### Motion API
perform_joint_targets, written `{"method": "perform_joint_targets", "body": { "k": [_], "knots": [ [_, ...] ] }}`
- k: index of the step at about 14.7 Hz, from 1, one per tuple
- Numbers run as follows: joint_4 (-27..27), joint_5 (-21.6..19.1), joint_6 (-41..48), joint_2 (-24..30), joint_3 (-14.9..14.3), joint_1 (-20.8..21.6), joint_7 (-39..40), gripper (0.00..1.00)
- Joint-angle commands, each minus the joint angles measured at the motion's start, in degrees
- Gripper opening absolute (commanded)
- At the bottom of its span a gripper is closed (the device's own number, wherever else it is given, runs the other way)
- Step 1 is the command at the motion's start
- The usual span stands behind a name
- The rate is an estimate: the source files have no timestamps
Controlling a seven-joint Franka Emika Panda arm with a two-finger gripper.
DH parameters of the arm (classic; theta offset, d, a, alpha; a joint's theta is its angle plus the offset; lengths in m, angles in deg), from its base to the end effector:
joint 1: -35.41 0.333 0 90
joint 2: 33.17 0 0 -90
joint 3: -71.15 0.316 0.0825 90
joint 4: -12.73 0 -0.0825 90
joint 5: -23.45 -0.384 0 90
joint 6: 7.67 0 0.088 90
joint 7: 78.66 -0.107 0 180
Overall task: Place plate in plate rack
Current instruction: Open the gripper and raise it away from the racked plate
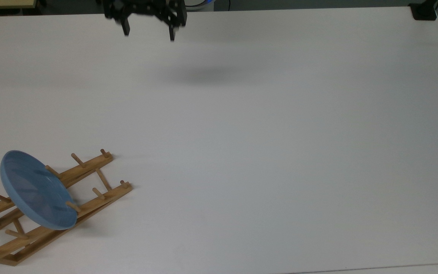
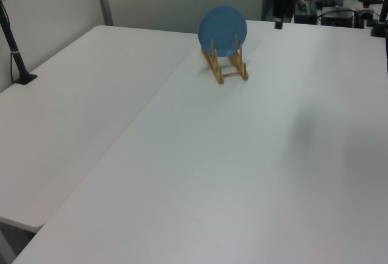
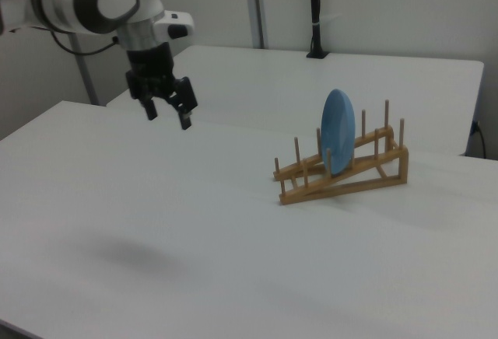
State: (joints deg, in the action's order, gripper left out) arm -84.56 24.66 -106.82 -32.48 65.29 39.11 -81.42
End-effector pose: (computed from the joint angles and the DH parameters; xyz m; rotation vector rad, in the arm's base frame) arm 0.5618 -0.0234 0.5848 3.1187 -0.1295 0.0695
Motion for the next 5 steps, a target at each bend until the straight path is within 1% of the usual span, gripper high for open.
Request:
{"method": "perform_joint_targets", "body": {
  "k": [1, 5],
  "knots": [
    [-4.4, -1.2, 4.3, 4.7, 0.0, -0.5, 1.6, 1.00],
    [-3.6, -1.1, 4.8, 4.5, -0.4, -0.6, 2.0, 1.00]
  ]
}}
